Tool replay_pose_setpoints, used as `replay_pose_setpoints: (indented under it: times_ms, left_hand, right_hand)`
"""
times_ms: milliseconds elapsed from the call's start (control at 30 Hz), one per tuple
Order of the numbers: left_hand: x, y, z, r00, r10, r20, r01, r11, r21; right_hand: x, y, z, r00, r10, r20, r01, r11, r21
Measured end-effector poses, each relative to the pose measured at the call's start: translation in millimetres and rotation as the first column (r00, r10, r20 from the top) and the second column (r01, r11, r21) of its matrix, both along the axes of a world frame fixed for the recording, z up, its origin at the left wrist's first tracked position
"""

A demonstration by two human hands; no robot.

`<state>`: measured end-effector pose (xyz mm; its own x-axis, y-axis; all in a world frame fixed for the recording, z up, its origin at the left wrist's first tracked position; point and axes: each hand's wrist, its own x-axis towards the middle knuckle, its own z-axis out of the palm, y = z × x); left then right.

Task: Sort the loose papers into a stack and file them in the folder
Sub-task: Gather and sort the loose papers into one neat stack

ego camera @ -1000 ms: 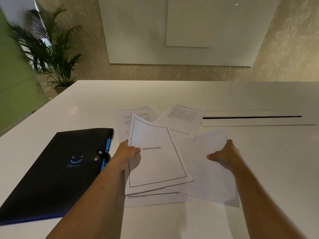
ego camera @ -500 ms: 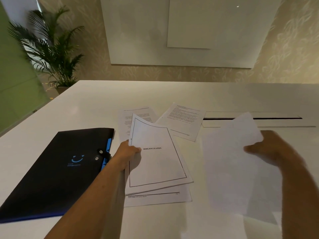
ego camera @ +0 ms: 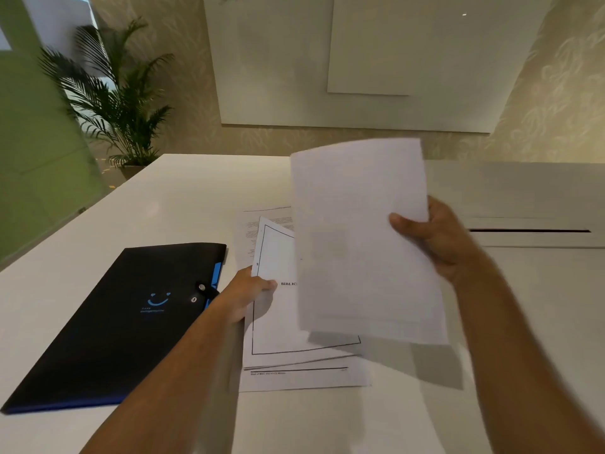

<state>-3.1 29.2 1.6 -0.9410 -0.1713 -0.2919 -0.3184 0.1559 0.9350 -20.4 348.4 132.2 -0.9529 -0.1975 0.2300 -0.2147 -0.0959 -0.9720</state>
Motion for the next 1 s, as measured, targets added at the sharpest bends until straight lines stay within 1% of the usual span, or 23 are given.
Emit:
replay_pose_setpoints:
  times_ms: [67, 100, 167, 233, 300, 333, 400, 433, 467, 500, 533, 600, 667, 733, 800, 833, 867, 900, 933, 967, 1000]
  left_hand:
    - [2, 1, 3, 1.0, -0.01, 0.002, 0.01, 1.0, 0.016]
    - [1, 2, 4, 1.0, -0.01, 0.005, 0.01, 1.0, 0.016]
    - [2, 4, 5, 1.0, 0.021, 0.012, -0.021, 1.0, -0.005]
    - [4, 4, 6, 0.999, 0.042, 0.029, -0.041, 0.999, -0.012]
    - [4, 3, 7, 1.0, 0.008, 0.027, -0.01, 0.999, 0.046]
    - [4, 3, 8, 0.999, 0.015, 0.041, -0.018, 0.998, 0.06]
    - [4, 4, 12, 0.992, 0.078, 0.103, -0.082, 0.996, 0.041]
    - [4, 4, 12, 0.989, 0.096, 0.111, -0.1, 0.994, 0.033]
    - [3, 3, 9, 0.995, 0.072, 0.076, -0.075, 0.997, 0.036]
    - [4, 4, 7, 1.0, 0.028, 0.01, -0.028, 0.999, 0.047]
    - [5, 4, 4, 0.998, -0.019, -0.057, 0.022, 0.999, 0.046]
    - [7, 3, -2, 0.989, -0.058, -0.138, 0.063, 0.998, 0.029]
    - [9, 2, -6, 0.982, -0.048, -0.183, 0.06, 0.997, 0.057]
    - [12, 1, -5, 0.981, -0.03, -0.191, 0.051, 0.993, 0.105]
    - [14, 0, -5, 0.984, -0.001, -0.18, 0.034, 0.984, 0.176]
    - [15, -1, -1, 0.985, 0.018, -0.174, 0.021, 0.976, 0.218]
    - [16, -2, 2, 0.984, 0.034, -0.176, 0.012, 0.967, 0.253]
    - [15, -3, 6, 0.982, 0.041, -0.185, 0.011, 0.962, 0.273]
    - [14, -3, 12, 0.978, 0.036, -0.205, 0.021, 0.963, 0.27]
    - [14, -3, 19, 0.973, 0.024, -0.23, 0.038, 0.964, 0.262]
    - [15, -2, 27, 0.966, 0.009, -0.26, 0.06, 0.965, 0.256]
  right_hand:
    - [-12, -16, -32, 0.991, 0.009, 0.136, -0.003, 0.999, -0.044]
    - [-17, -22, -48, 0.981, 0.0, 0.192, 0.006, 1.0, -0.028]
    - [-24, -34, -81, 0.967, -0.075, 0.244, 0.056, 0.995, 0.086]
    - [-27, -43, -109, 0.959, -0.16, 0.235, 0.113, 0.973, 0.201]
    - [-27, -49, -131, 0.953, -0.213, 0.215, 0.14, 0.94, 0.311]
    - [-26, -53, -139, 0.953, -0.237, 0.188, 0.147, 0.906, 0.396]
    - [-21, -59, -149, 0.947, -0.303, 0.106, 0.186, 0.787, 0.588]
    - [-19, -63, -151, 0.938, -0.341, 0.054, 0.226, 0.725, 0.651]
    - [-16, -67, -153, 0.929, -0.369, 0.008, 0.266, 0.684, 0.679]
    - [-14, -72, -154, 0.923, -0.383, -0.028, 0.296, 0.664, 0.687]
    - [-11, -75, -155, 0.92, -0.388, -0.059, 0.319, 0.654, 0.686]
    - [-8, -79, -158, 0.913, -0.394, -0.108, 0.357, 0.638, 0.682]
    - [-5, -81, -159, 0.904, -0.397, -0.157, 0.39, 0.618, 0.683]
    - [-5, -81, -156, 0.895, -0.416, -0.162, 0.412, 0.63, 0.658]
    - [-6, -77, -152, 0.897, -0.432, -0.094, 0.397, 0.694, 0.6]
    - [-7, -75, -149, 0.91, -0.415, -0.019, 0.358, 0.76, 0.542]
    - [-9, -73, -145, 0.927, -0.367, 0.078, 0.299, 0.848, 0.438]
    - [-11, -72, -141, 0.939, -0.296, 0.175, 0.237, 0.926, 0.293]
    - [-13, -71, -135, 0.945, -0.23, 0.232, 0.198, 0.968, 0.153]
    - [-15, -69, -128, 0.955, -0.19, 0.228, 0.18, 0.982, 0.063]
    - [-16, -67, -120, 0.967, -0.181, 0.179, 0.176, 0.983, 0.045]
